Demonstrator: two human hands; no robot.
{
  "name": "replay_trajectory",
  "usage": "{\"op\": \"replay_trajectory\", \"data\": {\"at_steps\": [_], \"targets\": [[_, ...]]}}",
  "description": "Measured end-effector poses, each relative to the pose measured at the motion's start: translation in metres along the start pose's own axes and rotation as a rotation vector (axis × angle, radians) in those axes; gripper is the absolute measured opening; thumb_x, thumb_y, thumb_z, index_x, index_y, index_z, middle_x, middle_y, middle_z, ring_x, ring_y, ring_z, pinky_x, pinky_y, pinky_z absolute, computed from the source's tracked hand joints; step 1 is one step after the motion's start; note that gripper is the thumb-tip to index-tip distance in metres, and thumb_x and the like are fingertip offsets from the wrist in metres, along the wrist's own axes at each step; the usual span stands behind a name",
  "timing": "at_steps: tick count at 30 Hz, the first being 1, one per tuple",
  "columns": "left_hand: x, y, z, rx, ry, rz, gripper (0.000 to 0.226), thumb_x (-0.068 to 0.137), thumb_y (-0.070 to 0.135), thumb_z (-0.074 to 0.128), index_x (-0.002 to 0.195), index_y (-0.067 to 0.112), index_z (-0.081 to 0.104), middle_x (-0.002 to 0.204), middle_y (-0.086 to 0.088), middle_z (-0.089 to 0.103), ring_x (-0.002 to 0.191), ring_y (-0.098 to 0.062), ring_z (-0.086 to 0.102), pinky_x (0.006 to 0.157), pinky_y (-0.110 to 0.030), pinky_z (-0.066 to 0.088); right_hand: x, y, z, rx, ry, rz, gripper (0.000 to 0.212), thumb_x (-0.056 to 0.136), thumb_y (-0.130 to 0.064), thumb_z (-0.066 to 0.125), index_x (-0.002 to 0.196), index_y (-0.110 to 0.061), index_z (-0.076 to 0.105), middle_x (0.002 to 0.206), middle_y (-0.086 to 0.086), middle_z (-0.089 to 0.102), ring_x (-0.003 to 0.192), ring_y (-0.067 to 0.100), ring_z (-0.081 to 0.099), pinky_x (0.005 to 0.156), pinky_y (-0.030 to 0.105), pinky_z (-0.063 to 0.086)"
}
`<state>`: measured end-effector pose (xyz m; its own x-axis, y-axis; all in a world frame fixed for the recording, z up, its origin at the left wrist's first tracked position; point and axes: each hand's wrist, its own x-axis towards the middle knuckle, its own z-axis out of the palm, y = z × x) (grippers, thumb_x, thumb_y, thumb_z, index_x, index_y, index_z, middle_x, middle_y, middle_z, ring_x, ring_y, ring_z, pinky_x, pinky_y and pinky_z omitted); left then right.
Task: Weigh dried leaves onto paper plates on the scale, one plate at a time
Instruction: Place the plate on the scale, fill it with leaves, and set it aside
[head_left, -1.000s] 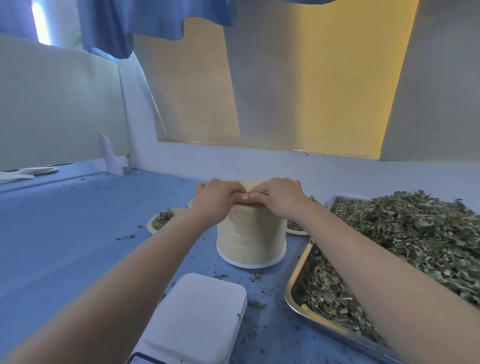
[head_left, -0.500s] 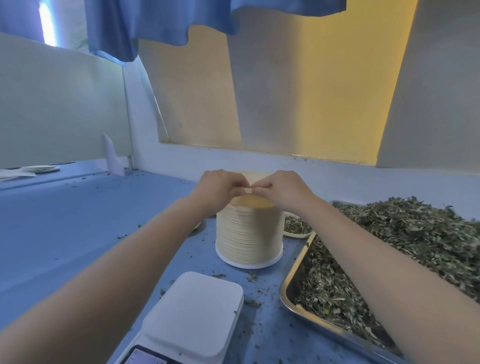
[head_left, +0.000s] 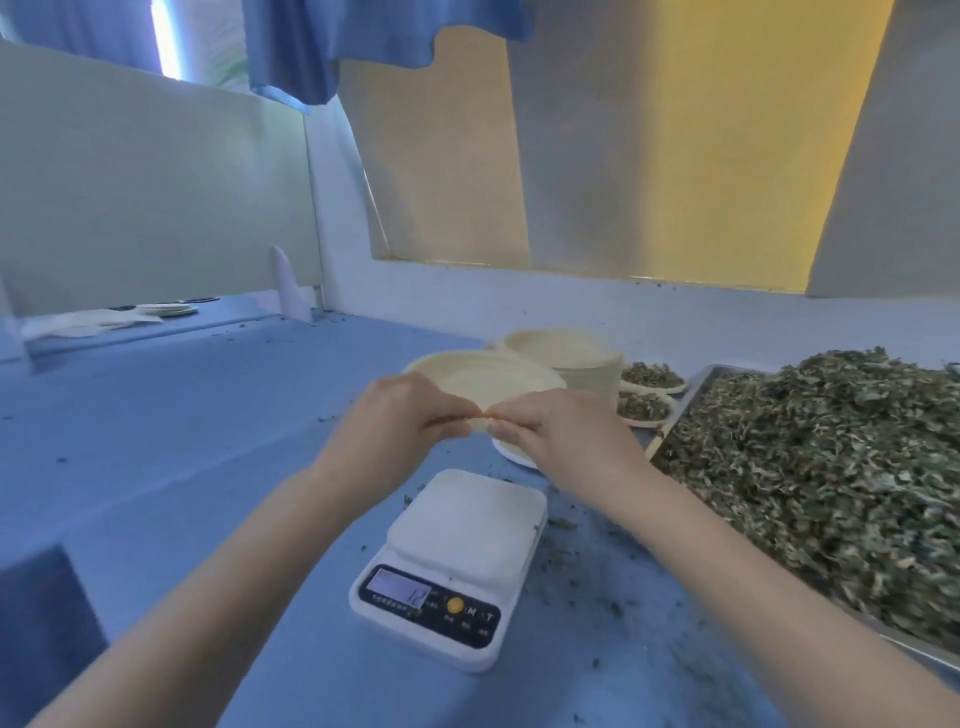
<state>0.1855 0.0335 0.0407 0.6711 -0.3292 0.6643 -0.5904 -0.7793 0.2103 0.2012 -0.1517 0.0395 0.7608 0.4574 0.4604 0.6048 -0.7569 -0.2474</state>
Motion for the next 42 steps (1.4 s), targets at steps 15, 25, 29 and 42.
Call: {"op": "replay_trajectory", "data": {"at_steps": [15, 25, 29, 42], "targets": [[-0.078, -0.01, 0.051, 0.033, -0.129, -0.094, 0.017, 0.094, 0.029, 0.056, 0.102, 0.032, 0.07, 0.089, 0.013, 0.069, 0.093, -0.005, 0.057, 0.097, -0.021, 0.022, -0.049, 0.0, 0.07, -0.08, -0.116, 0.011, 0.032, 0.096, -0.042, 0.041, 0.1, -0.027, 0.069, 0.095, -0.01, 0.069, 0.093, 0.013, 0.054, 0.094, 0.032, 0.032], [-0.063, -0.014, 0.027, -0.196, 0.017, -0.308, 0.015, 0.091, 0.019, 0.061, 0.093, 0.027, 0.073, 0.083, 0.027, 0.063, 0.079, 0.024, 0.05, 0.071, 0.002, 0.032, -0.029, -0.006, 0.054, 0.215, -0.016, 0.114, 0.027, 0.096, -0.039, 0.047, 0.108, -0.029, 0.07, 0.108, -0.013, 0.068, 0.105, 0.007, 0.056, 0.094, 0.03, 0.04], [-0.07, -0.029, 0.024, -0.278, 0.097, -0.539, 0.025, 0.094, 0.021, 0.055, 0.079, 0.039, 0.065, 0.083, 0.027, 0.065, 0.083, 0.013, 0.056, 0.074, -0.004, 0.037, -0.025, -0.002, 0.055, 0.286, -0.01, 0.19, 0.027, 0.096, -0.038, 0.049, 0.11, -0.026, 0.07, 0.108, -0.015, 0.067, 0.098, -0.001, 0.055, 0.083, 0.019, 0.039], [-0.079, -0.033, 0.039, -0.365, 0.252, -0.67, 0.022, 0.094, 0.022, 0.053, 0.08, 0.037, 0.063, 0.088, 0.02, 0.065, 0.086, 0.003, 0.058, 0.066, -0.003, 0.039, -0.025, -0.002, 0.071, 0.353, 0.024, 0.212, 0.02, 0.093, -0.034, 0.055, 0.099, -0.029, 0.073, 0.099, -0.019, 0.069, 0.079, -0.019, 0.05, 0.069, -0.001, 0.034]]}}
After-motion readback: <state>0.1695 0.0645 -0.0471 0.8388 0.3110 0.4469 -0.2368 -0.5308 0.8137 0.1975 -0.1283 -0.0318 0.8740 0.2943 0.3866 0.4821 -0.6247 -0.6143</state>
